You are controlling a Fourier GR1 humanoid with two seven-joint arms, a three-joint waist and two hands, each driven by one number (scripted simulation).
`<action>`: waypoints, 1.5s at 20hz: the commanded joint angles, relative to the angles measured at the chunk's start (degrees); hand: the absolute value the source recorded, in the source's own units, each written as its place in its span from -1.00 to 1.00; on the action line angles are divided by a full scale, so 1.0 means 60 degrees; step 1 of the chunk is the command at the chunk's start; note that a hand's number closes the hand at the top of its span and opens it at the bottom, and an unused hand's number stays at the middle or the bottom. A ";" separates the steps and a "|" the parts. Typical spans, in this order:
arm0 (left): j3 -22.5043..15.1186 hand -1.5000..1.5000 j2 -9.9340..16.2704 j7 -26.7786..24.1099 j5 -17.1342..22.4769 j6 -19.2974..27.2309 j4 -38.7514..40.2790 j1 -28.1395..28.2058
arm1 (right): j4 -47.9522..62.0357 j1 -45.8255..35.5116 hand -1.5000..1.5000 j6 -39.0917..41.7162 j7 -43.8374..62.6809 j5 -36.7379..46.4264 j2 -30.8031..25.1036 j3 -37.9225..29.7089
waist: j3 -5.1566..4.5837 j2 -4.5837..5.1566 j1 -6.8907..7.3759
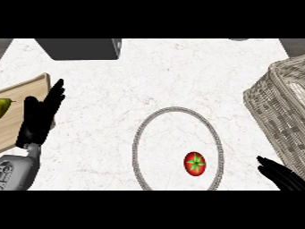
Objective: Pick the tomato from the placemat and place it in the basket
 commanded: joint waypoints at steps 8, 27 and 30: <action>0.0293 0.00 -0.0415 -0.0141 -0.0544 -0.0196 -0.0164 0.0360 | -0.0514 0.0713 -1.00 -0.0115 0.0312 0.1291 0.1639 0.0051 | 0.0020 0.0000 0.0070; 0.0709 0.00 -0.0998 0.0801 -0.1199 -0.0657 -0.0882 -0.0011 | 0.3698 -0.1416 -1.00 -0.1137 -0.0843 0.3441 0.3738 0.1249 | 0.0023 0.0007 0.0138; 0.1029 0.00 -0.0983 0.0216 -0.1257 -0.0900 -0.0039 -0.0116 | 0.4249 -0.2295 -1.00 -0.1293 -0.0111 0.3910 0.4516 0.1683 | 0.0019 0.0022 0.0133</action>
